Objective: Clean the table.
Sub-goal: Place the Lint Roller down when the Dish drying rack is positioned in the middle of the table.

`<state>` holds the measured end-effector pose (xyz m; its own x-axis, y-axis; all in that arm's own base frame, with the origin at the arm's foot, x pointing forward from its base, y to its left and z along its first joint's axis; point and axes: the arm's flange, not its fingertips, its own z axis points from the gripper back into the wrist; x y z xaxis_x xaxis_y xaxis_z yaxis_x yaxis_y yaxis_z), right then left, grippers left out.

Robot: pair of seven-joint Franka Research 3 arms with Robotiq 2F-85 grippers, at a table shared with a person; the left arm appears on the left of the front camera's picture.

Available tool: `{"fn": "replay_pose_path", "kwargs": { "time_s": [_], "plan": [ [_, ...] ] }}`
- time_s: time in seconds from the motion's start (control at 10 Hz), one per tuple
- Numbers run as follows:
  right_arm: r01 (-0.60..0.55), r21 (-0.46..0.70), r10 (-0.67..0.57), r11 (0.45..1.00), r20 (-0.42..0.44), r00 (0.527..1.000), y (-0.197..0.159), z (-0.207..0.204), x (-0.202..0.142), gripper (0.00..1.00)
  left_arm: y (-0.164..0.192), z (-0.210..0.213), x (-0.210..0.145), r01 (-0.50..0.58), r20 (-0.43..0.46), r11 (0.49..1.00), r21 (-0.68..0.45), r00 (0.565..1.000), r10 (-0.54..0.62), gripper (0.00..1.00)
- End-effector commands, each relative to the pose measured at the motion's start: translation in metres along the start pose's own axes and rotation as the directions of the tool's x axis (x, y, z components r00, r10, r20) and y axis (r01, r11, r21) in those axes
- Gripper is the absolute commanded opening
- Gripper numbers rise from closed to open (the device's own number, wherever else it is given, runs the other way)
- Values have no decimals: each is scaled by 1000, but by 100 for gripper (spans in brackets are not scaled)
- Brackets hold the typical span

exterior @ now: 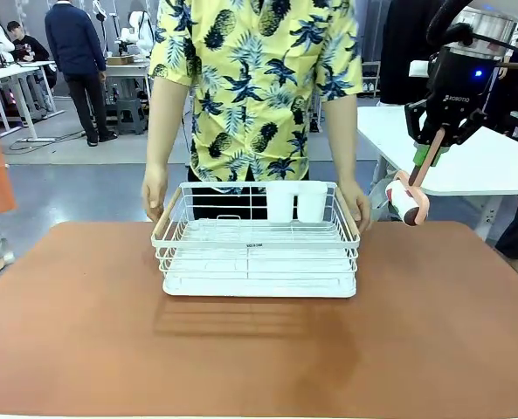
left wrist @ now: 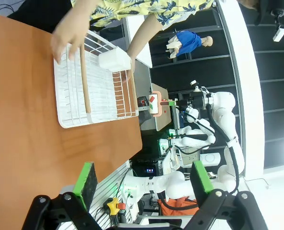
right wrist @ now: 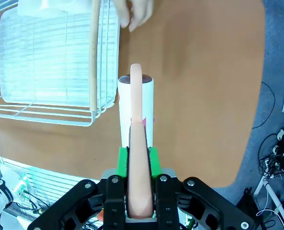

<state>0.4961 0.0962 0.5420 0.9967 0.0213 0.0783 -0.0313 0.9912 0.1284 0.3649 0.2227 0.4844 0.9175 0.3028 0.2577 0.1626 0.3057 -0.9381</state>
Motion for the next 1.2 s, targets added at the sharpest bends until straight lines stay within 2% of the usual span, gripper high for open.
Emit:
{"fn": "replay_pose_path", "kwargs": {
  "time_s": [0.0, 1.1],
  "plan": [
    [-5, -9, 5, 1000, 0, 1000, 2, 1, -1, 21, -3, 3, -1, 7, 5, 1000, -11, 1000, -7, 100],
    [-5, -9, 5, 1000, 0, 1000, 2, 1, -1, 21, -3, 3, -1, 7, 5, 1000, -11, 1000, -7, 100]
  ]
}}
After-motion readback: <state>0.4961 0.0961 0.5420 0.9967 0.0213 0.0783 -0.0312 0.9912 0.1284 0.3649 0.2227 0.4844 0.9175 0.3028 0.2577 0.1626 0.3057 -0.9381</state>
